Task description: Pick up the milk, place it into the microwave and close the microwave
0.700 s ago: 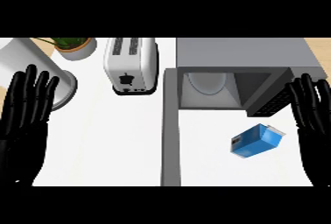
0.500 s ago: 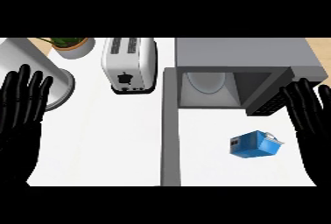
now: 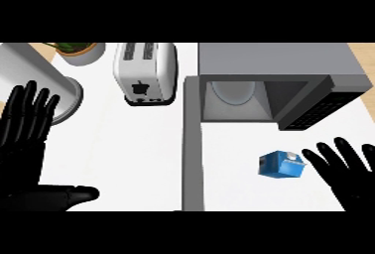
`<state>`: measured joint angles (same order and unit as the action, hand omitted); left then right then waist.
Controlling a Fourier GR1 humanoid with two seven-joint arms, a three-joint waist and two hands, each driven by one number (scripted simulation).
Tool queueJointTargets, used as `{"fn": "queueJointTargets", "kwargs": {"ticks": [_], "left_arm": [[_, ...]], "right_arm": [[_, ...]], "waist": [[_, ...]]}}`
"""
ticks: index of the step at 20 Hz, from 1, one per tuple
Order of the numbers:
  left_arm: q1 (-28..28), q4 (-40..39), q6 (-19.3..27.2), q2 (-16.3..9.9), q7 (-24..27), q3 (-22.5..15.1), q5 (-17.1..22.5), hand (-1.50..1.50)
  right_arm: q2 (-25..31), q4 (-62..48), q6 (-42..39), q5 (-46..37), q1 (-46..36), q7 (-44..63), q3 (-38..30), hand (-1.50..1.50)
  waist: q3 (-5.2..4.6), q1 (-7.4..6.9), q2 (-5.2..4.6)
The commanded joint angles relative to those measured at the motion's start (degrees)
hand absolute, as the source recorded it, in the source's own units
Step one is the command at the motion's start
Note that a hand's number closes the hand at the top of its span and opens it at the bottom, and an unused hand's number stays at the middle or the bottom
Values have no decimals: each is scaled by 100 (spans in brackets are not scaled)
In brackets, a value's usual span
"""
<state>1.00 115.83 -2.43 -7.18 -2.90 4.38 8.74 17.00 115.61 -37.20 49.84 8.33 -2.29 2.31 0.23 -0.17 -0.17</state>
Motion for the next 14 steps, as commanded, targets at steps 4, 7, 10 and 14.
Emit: {"fn": "queueJointTargets", "kwargs": {"ticks": [4, 7, 10, 14], "left_arm": [[572, 283, -373, -140, -93, 346, 624, -150], [1358, 550, -523, 159, 464, 147, 306, -150], [1079, 395, -840, -255, 280, 729, 880, -150], [1021, 527, -722, -93, 67, 555, 775, -150]], "right_arm": [[1551, -1123, -1935, 2375, 525, 21, -963, -150], [1463, -1226, -1972, 2216, 662, 77, -1166, -150], [1521, -1596, -1842, 2160, 415, 79, -1565, -150], [757, -1480, -1696, 1127, 381, 24, -1801, -150]], "waist": [[-17, -4, 23], [-23, 2, 27], [-24, 4, 21], [-22, 25, 22]]}}
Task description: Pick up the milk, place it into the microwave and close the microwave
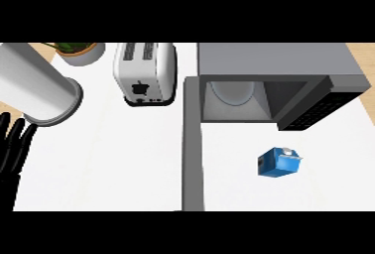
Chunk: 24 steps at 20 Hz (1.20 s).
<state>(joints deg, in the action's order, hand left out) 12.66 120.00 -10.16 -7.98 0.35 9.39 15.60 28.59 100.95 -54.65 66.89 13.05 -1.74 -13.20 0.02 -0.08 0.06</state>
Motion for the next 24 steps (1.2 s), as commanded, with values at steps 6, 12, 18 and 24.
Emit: {"fn": "queueJointTargets", "kwargs": {"ticks": [6, 12, 18, 24], "left_arm": [[598, 382, -223, 320, 224, -40, -141, -150], [1050, 221, -851, 115, 468, 485, 384, -150], [972, 663, -635, 429, 141, 210, 2, -150], [1094, 219, -1130, 327, 580, 609, 156, -150]], "right_arm": [[-810, -1046, 75, -1476, -921, -192, -561, -150], [-1613, -1222, 368, -2758, -1369, -419, -367, -150], [-1859, -2292, -332, -4191, -1581, -1467, -826, -150], [-1416, -2965, -94, -4593, -2087, -1897, -1054, -150]], "waist": [[0, -29, -5], [-2, -47, -4], [4, -32, -11], [1, -41, -8]]}}
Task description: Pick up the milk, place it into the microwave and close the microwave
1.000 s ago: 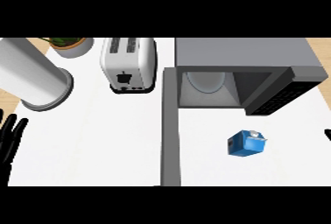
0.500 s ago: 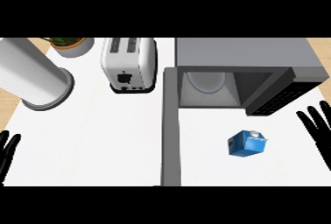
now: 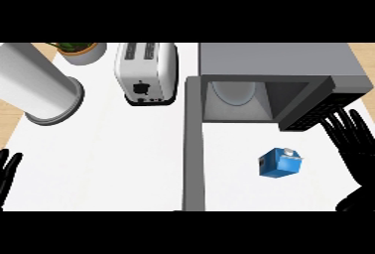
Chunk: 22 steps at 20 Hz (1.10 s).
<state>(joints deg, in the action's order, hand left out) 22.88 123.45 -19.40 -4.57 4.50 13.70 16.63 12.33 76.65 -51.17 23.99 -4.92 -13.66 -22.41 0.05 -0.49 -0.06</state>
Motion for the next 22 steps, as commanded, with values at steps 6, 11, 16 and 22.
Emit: {"fn": "queueJointTargets", "kwargs": {"ticks": [6, 11, 16, 22], "left_arm": [[162, 333, 42, 296, -224, -306, -190, -150], [-10, 86, 83, 286, -25, -132, -279, -150], [-24, -85, -47, 337, 153, -177, -283, -150], [316, -90, -408, 196, 486, 106, -64, -150]], "right_arm": [[291, -1570, -409, -1354, -604, -1860, 49, -150], [205, -1791, -225, -1836, -349, -2504, 523, -150], [422, -2056, -3, -2019, -440, -2800, 875, -150], [480, -2791, 593, -2308, -753, -3299, 1216, -150]], "waist": [[10, -52, -19], [14, -56, -28], [11, -37, -28], [12, -159, -32]]}}
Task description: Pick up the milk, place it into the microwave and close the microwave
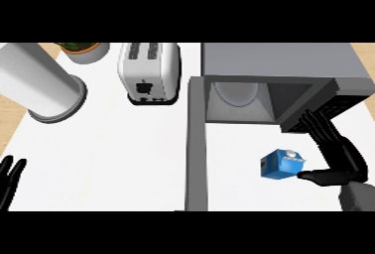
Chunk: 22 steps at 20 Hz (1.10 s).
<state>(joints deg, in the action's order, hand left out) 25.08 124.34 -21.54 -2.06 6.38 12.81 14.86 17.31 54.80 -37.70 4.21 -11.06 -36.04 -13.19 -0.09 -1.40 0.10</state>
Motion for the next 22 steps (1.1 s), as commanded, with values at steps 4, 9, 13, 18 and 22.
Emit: {"fn": "queueJointTargets", "kwargs": {"ticks": [4, 9, 13, 18, 22], "left_arm": [[-75, 1, 43, -18, -101, 42, -23, -150], [-154, -28, 81, 91, -87, -115, -158, -150], [-179, -161, -17, 20, 49, 52, -8, -150], [177, 0, -102, 127, 59, -23, -24, -150], [57, -106, -193, -9, 65, 106, 136, -150]], "right_arm": [[26, -980, -571, -446, -377, -1371, 587, -150], [29, -1400, -512, -582, -421, -1719, 1005, -150], [-103, -1563, -621, -473, -433, -1736, 1305, -150], [177, -1920, -667, -324, -517, -1981, 1360, -150], [-24, -2044, -461, -181, -590, -2157, 1449, -150]], "waist": [[37, -69, -66], [44, -60, -85], [45, -77, -91], [45, -108, -74], [48, -97, -84]]}}
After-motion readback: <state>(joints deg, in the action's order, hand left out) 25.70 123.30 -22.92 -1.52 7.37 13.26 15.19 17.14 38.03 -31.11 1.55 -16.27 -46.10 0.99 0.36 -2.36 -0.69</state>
